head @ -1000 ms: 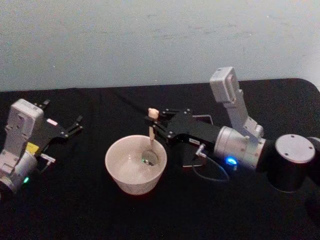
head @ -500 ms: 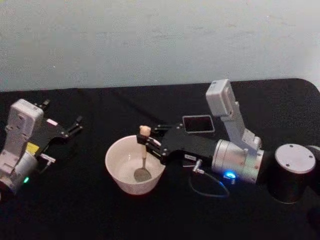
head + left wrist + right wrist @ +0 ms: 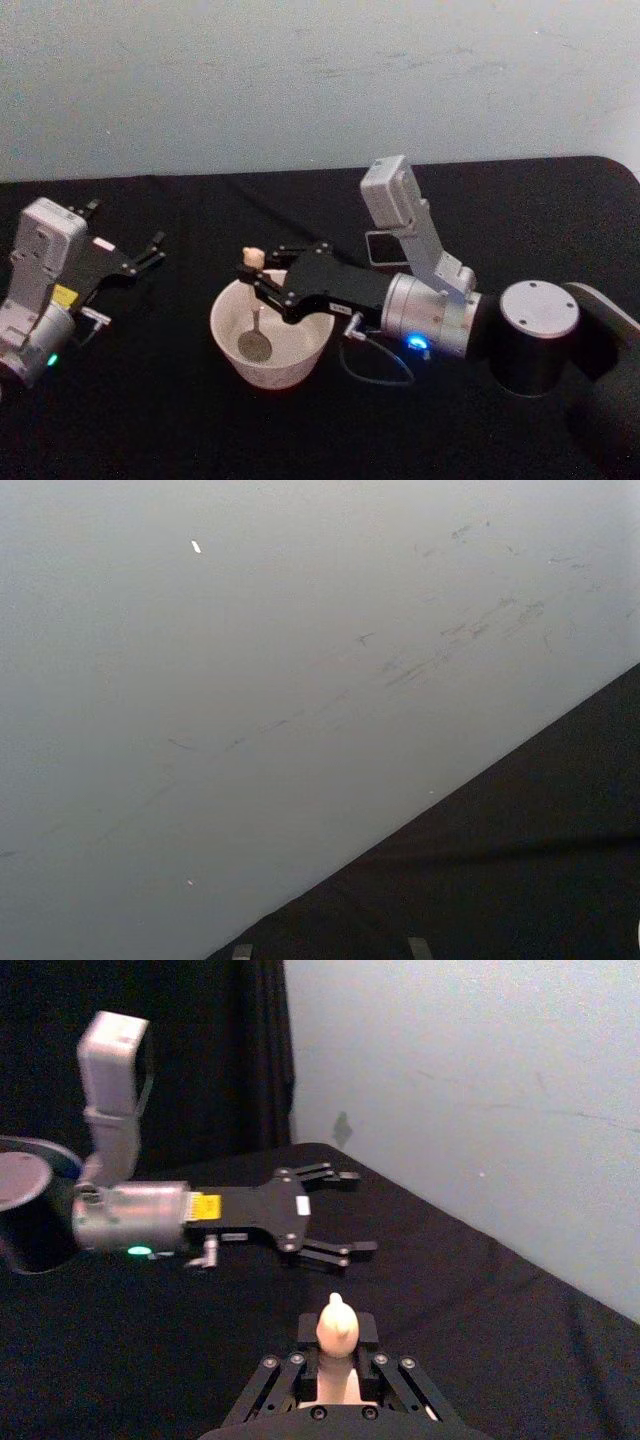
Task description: Pick up the stirring spoon with one hand, stir inside the cup, then place it back in its original position.
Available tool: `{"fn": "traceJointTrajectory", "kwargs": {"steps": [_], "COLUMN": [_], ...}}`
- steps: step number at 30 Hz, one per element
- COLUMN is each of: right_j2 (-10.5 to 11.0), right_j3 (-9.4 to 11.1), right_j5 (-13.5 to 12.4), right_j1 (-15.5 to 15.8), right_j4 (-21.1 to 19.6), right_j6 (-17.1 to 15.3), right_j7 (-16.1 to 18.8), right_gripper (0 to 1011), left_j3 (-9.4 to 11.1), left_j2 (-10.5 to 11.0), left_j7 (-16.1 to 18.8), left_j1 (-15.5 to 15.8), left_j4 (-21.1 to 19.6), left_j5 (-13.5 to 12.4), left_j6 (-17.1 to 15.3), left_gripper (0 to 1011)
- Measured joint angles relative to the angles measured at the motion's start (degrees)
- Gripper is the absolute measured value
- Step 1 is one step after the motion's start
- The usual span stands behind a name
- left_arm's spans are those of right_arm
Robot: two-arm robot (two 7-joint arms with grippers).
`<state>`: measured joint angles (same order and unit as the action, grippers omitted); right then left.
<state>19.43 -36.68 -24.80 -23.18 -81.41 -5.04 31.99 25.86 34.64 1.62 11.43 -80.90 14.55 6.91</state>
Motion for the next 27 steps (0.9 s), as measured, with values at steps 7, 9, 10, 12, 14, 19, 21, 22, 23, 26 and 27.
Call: {"fn": "traceJointTrajectory", "kwargs": {"steps": [7,9,10,12,14,19,21,22,23,26,27], "right_j2": [-2.8,-3.1,-3.1,-3.1,-2.8,-1.1,-0.5,-0.2,0.4,1.8,2.5], "right_j3": [0.3,0.7,1.0,1.4,1.9,3.2,3.6,3.7,4.1,4.7,4.8], "right_j5": [1.3,1.4,1.5,1.5,1.5,0.9,0.5,0.3,-0.2,-1.3,-1.7], "right_j1": [-2.1,-2.4,-2.5,-2.6,-2.5,-1.4,-0.9,-0.6,0.0,1.3,1.8], "right_j4": [4.0,4.4,4.6,4.7,4.8,3.5,2.8,2.4,1.5,-0.4,-1.2], "right_j6": [0.4,0.4,0.4,0.3,0.3,-0.3,-0.6,-0.8,-1.2,-1.8,-2.0], "right_j7": [-1.9,-2.1,-2.3,-2.4,-2.4,-2.0,-1.9,-1.8,-1.6,-1.0,-0.7], "right_gripper": [211,211,211,211,211,211,211,211,211,211,211], "left_j3": [0.0,0.0,0.0,0.0,0.0,0.0,0.0,0.0,0.0,0.0,0.0], "left_j2": [0.0,0.0,0.0,0.0,0.0,0.0,0.0,0.0,0.0,0.0,0.0], "left_j7": [0.0,0.0,0.0,0.0,0.0,0.0,0.0,0.0,0.0,0.0,0.0], "left_j1": [0.0,0.0,0.0,0.0,0.0,0.0,0.0,0.0,0.0,0.0,0.0], "left_j4": [0.0,0.0,0.0,0.0,0.0,0.0,0.0,0.0,0.0,0.0,0.0], "left_j5": [0.0,0.0,0.0,0.0,0.0,0.0,0.0,0.0,0.0,0.0,0.0], "left_j6": [0.0,0.0,0.0,0.0,0.0,0.0,0.0,0.0,0.0,0.0,0.0], "left_gripper": [1001,1001,1001,1001,1001,1001,1001,1001,1001,1001,1001]}}
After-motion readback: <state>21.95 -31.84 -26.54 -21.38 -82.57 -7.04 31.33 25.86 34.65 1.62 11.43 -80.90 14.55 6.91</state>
